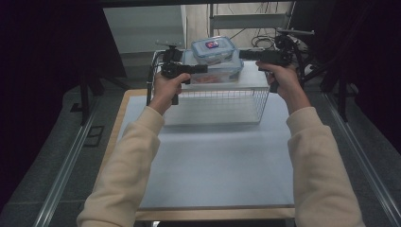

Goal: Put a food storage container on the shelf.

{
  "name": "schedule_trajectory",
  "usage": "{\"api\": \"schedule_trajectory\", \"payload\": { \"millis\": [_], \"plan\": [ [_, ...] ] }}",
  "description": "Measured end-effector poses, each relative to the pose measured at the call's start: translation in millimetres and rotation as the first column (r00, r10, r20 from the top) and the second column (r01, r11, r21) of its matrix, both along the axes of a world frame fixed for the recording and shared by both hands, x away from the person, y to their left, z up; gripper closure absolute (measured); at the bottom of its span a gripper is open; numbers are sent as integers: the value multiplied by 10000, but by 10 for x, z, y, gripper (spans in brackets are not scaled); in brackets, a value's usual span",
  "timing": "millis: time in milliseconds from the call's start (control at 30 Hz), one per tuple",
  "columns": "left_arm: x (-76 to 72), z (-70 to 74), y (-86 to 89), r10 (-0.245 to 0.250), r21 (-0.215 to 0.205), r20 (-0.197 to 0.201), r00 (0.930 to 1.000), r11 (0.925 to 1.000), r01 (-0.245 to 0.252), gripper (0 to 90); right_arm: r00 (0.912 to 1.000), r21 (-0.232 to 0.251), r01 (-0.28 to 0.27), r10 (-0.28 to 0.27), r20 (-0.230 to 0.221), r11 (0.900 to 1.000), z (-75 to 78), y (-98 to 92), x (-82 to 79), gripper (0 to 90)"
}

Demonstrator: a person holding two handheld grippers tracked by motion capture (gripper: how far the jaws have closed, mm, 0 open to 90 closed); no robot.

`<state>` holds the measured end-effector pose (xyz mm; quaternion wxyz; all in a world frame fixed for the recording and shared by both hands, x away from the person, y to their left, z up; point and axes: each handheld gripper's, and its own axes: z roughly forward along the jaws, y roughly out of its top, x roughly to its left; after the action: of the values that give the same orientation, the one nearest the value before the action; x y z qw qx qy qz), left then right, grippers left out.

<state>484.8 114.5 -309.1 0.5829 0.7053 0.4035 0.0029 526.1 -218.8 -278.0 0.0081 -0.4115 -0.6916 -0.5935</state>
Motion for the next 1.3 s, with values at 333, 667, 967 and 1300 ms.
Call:
{"api": "schedule_trajectory", "payload": {
  "millis": [333,667,967,1300],
  "plan": [
    [109,-6,65,485,-323,-161,9987,9983,-490,900,10000,-16,10,-10,40,10000,10,-40,-14,416],
    [182,9,96,745,-370,-303,9968,9965,-756,899,10000,-100,-16,17,77,9999,17,-43,-25,416],
    [190,4,129,845,-397,-402,9956,9955,-861,898,10000,-106,-44,44,59,9999,9,-47,-27,416],
    [120,12,190,841,-433,-347,9959,9954,-856,898,9999,-89,-121,122,69,9999,-4,-42,-51,412]
  ]
}}
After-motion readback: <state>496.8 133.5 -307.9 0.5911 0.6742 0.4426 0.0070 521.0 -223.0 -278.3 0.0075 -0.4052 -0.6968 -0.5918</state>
